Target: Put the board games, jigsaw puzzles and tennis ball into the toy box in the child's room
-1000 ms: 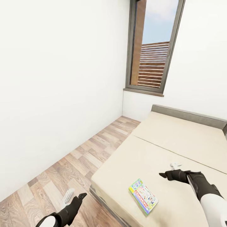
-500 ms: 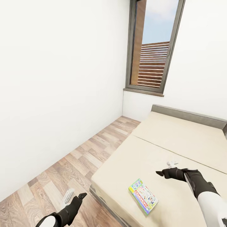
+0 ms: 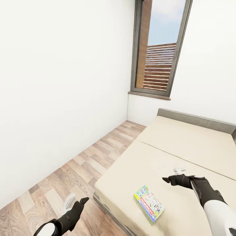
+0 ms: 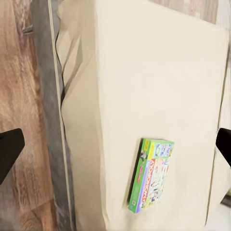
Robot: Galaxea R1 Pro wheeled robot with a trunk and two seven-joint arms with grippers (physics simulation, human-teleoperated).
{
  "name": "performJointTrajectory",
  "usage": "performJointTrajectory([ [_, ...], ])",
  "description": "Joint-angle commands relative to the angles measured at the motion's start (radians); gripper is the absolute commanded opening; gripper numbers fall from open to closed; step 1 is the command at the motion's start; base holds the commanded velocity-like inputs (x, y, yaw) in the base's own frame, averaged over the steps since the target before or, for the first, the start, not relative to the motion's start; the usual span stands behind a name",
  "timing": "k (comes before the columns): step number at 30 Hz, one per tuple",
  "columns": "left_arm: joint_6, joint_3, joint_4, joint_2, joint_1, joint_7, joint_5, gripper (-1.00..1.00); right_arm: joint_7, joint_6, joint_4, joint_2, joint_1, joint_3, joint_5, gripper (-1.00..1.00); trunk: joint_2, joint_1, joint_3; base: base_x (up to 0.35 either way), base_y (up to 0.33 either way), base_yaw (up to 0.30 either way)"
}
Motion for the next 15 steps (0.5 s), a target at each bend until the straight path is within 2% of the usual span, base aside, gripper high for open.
performJointTrajectory([
  [1, 0.000, -0.001, -0.007, 0.001, -0.001, 0.006, 0.007, 1.00, 0.009, 0.005, -0.002, 0.001, -0.001, -0.012, 0.007, 1.00, -0.008, 0.004, -0.004, 0.000, 0.000, 0.000],
  [3, 0.000, 0.000, -0.053, 0.002, 0.000, 0.007, 0.007, 1.00, 0.024, 0.005, -0.002, 0.002, -0.001, -0.024, 0.008, 1.00, -0.022, 0.012, -0.011, 0.000, 0.000, 0.000],
  [10, 0.005, -0.003, -0.062, 0.003, 0.000, 0.007, -0.001, 1.00, 0.100, 0.018, 0.003, 0.003, -0.005, -0.026, 0.010, 1.00, -0.071, 0.038, -0.033, 0.000, 0.000, 0.000],
  [13, 0.024, -0.001, -0.059, 0.004, 0.000, 0.008, 0.004, 1.00, 0.112, 0.069, 0.011, 0.001, -0.020, -0.028, 0.013, 1.00, -0.092, 0.050, -0.042, 0.000, 0.000, 0.000],
  [14, 0.037, -0.001, -0.058, 0.004, 0.000, 0.008, 0.002, 1.00, 0.117, 0.120, 0.019, 0.000, -0.031, -0.028, 0.013, 1.00, -0.099, 0.054, -0.045, 0.000, 0.000, 0.000],
  [15, 0.037, -0.001, -0.058, 0.004, 0.000, 0.008, 0.002, 1.00, 0.117, 0.120, 0.019, 0.000, -0.031, -0.028, 0.013, 1.00, -0.106, 0.058, -0.048, 0.000, 0.000, 0.000],
])
